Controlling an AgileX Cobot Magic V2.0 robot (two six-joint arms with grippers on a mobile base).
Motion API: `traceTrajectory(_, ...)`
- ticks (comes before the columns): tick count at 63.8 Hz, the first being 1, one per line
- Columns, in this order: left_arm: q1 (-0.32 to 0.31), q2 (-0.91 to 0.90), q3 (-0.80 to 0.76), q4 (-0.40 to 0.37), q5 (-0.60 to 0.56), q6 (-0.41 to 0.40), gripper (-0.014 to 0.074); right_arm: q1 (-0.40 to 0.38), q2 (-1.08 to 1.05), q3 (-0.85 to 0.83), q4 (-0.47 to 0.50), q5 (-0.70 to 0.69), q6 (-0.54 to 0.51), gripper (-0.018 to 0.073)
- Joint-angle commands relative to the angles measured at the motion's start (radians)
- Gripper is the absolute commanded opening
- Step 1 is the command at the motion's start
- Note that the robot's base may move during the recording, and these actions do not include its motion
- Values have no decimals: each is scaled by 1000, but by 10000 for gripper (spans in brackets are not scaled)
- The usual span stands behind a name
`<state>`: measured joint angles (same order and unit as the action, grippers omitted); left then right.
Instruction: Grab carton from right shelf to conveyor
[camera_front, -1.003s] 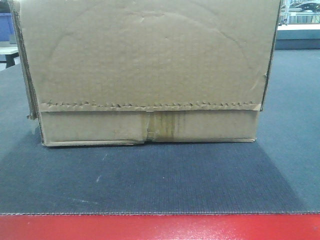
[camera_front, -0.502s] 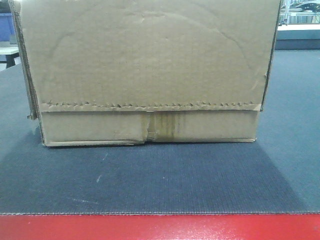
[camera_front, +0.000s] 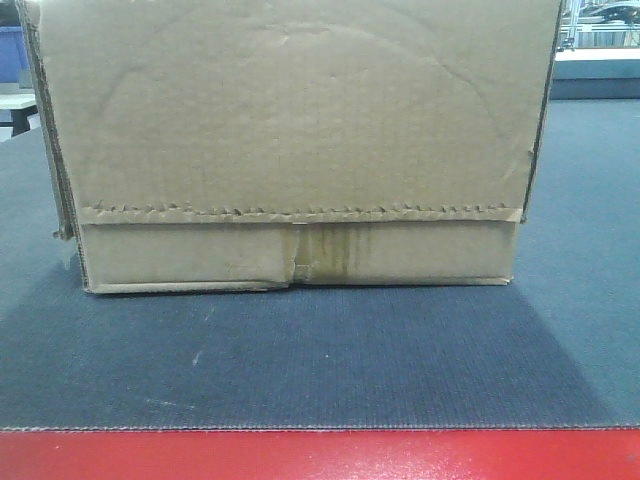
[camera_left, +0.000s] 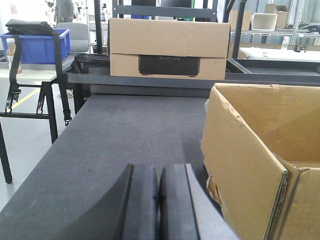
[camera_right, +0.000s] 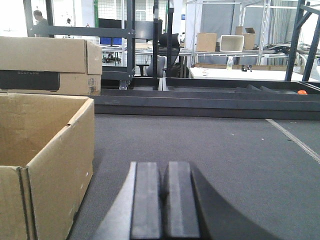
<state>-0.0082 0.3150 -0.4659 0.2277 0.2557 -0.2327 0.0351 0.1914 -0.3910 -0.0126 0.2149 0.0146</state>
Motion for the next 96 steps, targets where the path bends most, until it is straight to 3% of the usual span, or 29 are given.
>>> traceTrajectory(1, 1, -4, 3, 6, -17, 5, 2, -3, -6, 0, -9, -30, -4, -69)
traceTrajectory(17, 5, -6, 4, -33, -15, 15, 2, -3, -6, 0, -9, -30, -4, -69)
traceTrajectory(28, 42, -75, 29, -185, 4, 287, 2, -3, -6, 0, -9, -30, -4, -69)
traceTrajectory(38, 83, -174, 156, -200, -79, 287, 2, -3, -6, 0, -9, -30, -4, -69)
traceTrajectory(59, 83, -315, 466, -201, -287, 287, 2, -3, -6, 0, -9, -30, -4, -69)
traceTrajectory(62, 81, -315, 466, -205, -212, 287, 2, -3, -6, 0, -9, -30, -4, -69)
traceTrajectory(67, 75, -315, 466, -205, -193, 287, 2, -3, -6, 0, -9, -30, -4, -69)
traceTrajectory(96, 75, -315, 466, -205, -195, 287, 2, -3, -6, 0, -9, -30, -4, -69)
